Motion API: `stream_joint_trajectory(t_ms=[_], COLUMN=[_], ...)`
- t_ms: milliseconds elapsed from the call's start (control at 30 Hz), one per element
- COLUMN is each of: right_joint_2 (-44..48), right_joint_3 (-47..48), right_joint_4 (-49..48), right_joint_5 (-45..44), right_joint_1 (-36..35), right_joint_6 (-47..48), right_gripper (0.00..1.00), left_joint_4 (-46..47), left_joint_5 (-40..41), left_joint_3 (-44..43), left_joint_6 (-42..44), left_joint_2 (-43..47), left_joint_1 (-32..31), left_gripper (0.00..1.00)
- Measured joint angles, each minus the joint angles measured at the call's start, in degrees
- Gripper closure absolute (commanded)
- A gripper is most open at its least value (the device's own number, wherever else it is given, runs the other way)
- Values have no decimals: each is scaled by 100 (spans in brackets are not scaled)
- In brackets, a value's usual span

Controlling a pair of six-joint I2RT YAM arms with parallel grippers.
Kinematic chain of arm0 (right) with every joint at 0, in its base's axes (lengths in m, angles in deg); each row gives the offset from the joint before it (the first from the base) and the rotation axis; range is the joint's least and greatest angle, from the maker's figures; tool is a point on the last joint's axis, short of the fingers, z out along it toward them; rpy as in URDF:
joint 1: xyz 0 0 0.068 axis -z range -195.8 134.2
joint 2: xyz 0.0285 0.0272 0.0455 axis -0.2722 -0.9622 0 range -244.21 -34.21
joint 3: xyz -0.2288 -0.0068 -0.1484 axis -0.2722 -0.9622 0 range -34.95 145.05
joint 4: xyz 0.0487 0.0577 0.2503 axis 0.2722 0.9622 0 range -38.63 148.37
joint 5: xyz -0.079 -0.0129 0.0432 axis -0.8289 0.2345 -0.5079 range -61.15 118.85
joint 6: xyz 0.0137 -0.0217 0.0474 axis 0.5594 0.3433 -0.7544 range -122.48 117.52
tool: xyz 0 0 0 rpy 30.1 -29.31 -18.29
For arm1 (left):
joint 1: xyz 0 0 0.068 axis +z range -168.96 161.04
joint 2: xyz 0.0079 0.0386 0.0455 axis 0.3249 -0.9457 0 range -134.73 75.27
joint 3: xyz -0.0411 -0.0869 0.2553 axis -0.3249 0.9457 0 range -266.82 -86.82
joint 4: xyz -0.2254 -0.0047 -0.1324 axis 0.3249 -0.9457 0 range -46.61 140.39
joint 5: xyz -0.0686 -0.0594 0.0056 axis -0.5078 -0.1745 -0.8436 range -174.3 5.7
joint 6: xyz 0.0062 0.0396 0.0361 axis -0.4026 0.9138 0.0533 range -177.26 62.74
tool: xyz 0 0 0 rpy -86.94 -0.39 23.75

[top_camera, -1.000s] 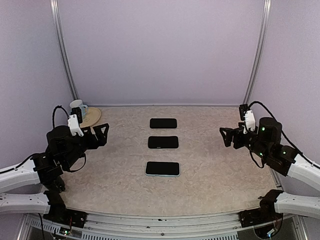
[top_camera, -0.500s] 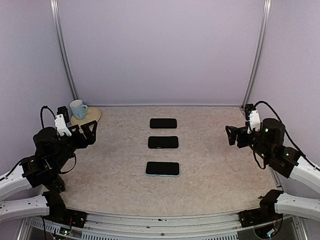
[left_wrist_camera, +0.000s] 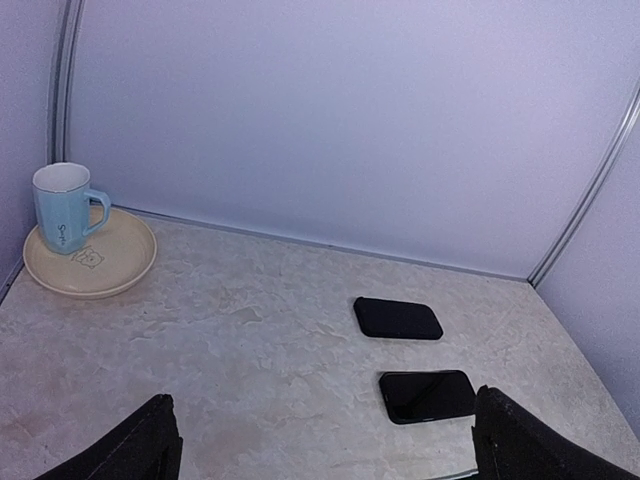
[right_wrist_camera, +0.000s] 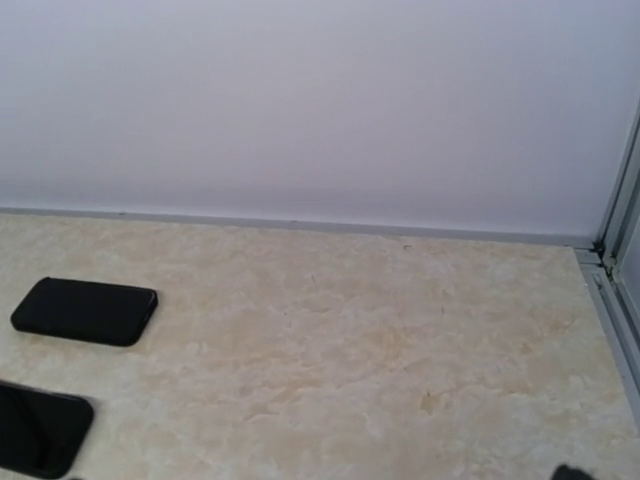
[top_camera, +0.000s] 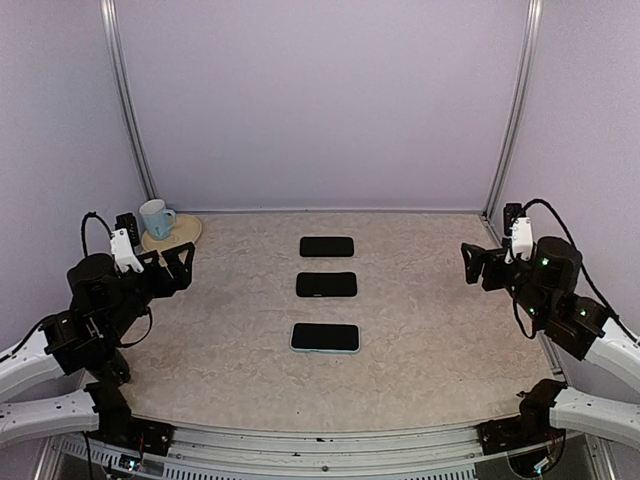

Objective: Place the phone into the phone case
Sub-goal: Reset both arms

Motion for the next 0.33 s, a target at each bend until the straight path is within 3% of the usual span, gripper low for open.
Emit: stream_joint_trajectory(t_ms=[333], right_joint_2=[24], right_joint_3=[0], right_joint_4=[4], right_joint_5=[151], right_joint_1=[0], right_joint_6=[72], right_gripper=[0], left_joint_4=[-42], left_joint_5=[-42], left_joint_3=[0], left_joint_6=[-15], left_joint_2=[90], left_joint_1=[7], left_gripper=[1])
